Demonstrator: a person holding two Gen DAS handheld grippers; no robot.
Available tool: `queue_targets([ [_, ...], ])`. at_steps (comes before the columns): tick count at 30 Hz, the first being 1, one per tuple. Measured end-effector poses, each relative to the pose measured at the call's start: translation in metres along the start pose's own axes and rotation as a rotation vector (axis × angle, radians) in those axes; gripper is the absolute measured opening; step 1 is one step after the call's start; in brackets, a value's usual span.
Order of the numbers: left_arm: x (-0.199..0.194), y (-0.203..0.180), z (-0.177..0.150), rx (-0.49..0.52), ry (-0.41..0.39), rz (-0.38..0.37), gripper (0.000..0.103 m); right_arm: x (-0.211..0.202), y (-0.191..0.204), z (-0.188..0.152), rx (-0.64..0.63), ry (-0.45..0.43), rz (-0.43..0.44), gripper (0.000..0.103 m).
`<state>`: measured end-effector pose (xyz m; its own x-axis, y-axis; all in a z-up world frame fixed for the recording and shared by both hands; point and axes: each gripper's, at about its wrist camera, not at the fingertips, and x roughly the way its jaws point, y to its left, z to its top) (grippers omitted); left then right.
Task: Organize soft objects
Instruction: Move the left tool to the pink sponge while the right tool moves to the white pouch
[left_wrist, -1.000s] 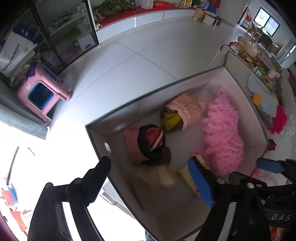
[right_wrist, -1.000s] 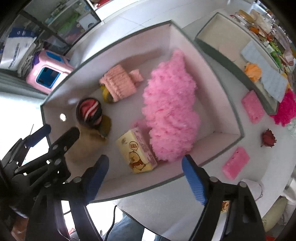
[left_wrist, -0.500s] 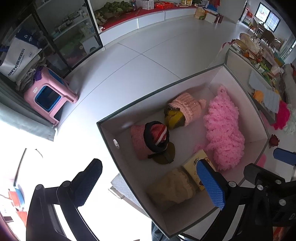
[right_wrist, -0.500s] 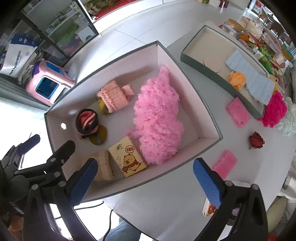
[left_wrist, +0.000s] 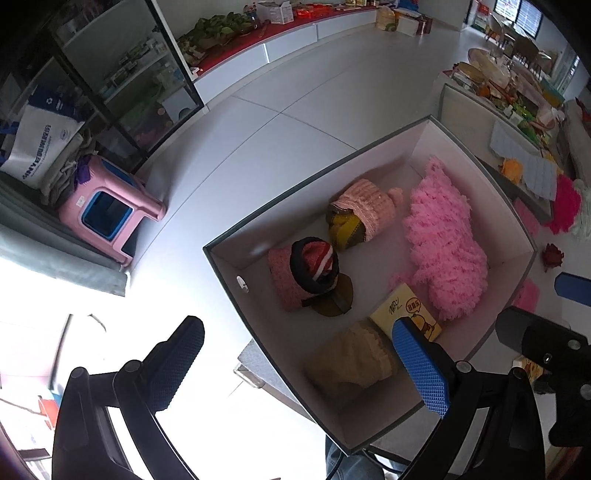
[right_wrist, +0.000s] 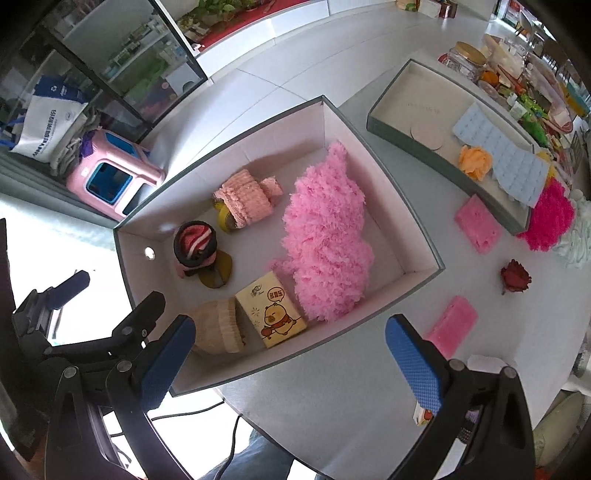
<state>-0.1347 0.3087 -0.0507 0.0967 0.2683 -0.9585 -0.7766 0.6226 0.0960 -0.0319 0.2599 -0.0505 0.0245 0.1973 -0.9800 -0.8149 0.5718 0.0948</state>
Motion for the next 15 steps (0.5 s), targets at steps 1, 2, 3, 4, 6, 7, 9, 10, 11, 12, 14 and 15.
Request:
queue_targets([
  [1,-0.001,-0.001,0.0,0.004,0.001,0.002,0.102,-0.002,-0.001,-0.001,0.003,-0.004,0.003,0.103],
  [2,-0.002,-0.002,0.0,0.008,0.001,0.006,0.102,-0.003,-0.001,-0.001,0.005,-0.008,0.007,0.103],
  [3,-0.004,-0.004,-0.001,0.015,0.001,0.009,0.102,-0.004,-0.002,-0.002,0.008,-0.012,0.011,0.103],
  [4,-0.005,-0.005,-0.001,0.02,-0.001,0.013,0.102,-0.006,-0.003,-0.002,0.012,-0.015,0.015,0.103],
  [6,-0.008,-0.009,0.0,0.033,-0.005,0.02,0.102,-0.008,-0.004,-0.003,0.018,-0.023,0.021,0.103],
  [7,-0.009,-0.01,0.0,0.037,-0.006,0.022,0.102,-0.01,-0.005,-0.004,0.021,-0.029,0.024,0.103],
  [9,-0.012,-0.014,0.0,0.045,-0.011,0.026,0.102,-0.013,-0.007,-0.005,0.026,-0.038,0.033,0.103],
  [10,-0.012,-0.016,0.0,0.05,-0.011,0.027,0.102,-0.014,-0.009,-0.006,0.031,-0.043,0.038,0.103],
  [11,-0.013,-0.019,0.0,0.058,-0.011,0.028,0.102,-0.015,-0.01,-0.007,0.034,-0.047,0.041,0.103],
  [12,-0.014,-0.022,0.0,0.066,-0.011,0.03,0.102,-0.017,-0.011,-0.008,0.04,-0.051,0.045,0.103],
  [14,-0.016,-0.03,-0.001,0.083,-0.013,0.033,0.102,-0.018,-0.016,-0.011,0.054,-0.055,0.054,0.103],
  [15,-0.017,-0.033,-0.001,0.09,-0.013,0.033,0.102,-0.019,-0.018,-0.013,0.061,-0.056,0.058,0.103],
])
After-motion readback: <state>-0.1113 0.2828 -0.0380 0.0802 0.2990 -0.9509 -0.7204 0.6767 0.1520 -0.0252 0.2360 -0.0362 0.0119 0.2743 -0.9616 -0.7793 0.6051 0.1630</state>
